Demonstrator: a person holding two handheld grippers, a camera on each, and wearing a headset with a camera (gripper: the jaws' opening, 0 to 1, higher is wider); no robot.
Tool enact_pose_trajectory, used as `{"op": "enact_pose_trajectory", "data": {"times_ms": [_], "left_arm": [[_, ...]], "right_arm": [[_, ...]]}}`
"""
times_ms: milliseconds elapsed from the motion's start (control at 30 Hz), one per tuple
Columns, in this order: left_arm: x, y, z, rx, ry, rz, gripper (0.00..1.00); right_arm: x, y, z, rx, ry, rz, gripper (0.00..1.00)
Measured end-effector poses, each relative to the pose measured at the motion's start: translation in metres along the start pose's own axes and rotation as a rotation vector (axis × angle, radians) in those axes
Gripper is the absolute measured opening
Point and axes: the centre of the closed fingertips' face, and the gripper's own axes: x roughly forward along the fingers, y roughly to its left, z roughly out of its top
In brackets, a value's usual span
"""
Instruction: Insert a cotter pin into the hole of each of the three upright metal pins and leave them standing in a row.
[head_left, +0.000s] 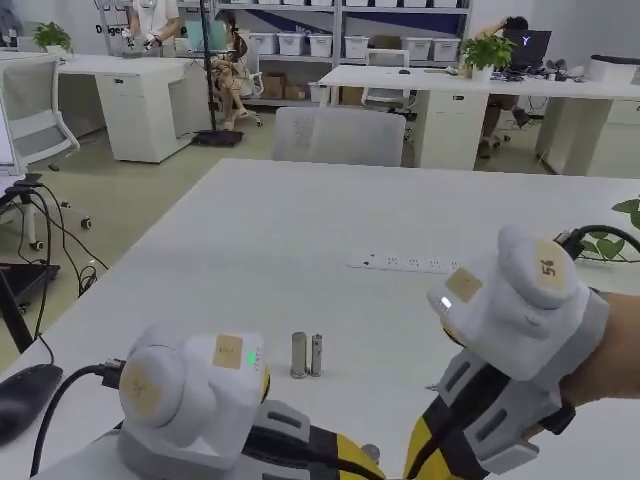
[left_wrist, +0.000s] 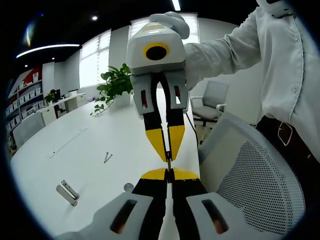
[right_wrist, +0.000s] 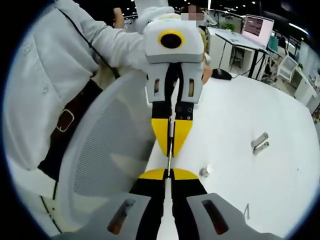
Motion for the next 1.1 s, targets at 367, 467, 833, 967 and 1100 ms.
{"op": "enact_pose_trajectory", "data": {"times_ms": [367, 467, 833, 967, 1100], "left_arm": [[0.003, 0.009, -0.003, -0.033, -0.026, 0.008, 0.03], [0.003, 0.013, -0.004, -0.057, -0.038, 0.017, 0.10], [-0.003, 0.037, -0.029, -0.075, -0.025, 0.093, 0.30], [-0.002, 0.046, -0.037, -0.079, -0.020, 0.106, 0.30], [0.003, 0.055, -0.048, -0.068, 0.008, 0.114, 0.30]], "right_arm": [[0.002, -0.007, -0.004, 0.060, -0.053, -0.100, 0.04], [0.003, -0.008, -0.007, 0.079, -0.064, -0.114, 0.04], [0.002, -0.012, -0.021, 0.202, -0.120, -0.194, 0.04], [0.001, -0.008, -0.029, 0.235, -0.120, -0.203, 0.04], [-0.001, -0.008, -0.036, 0.279, -0.120, -0.226, 0.04]]}}
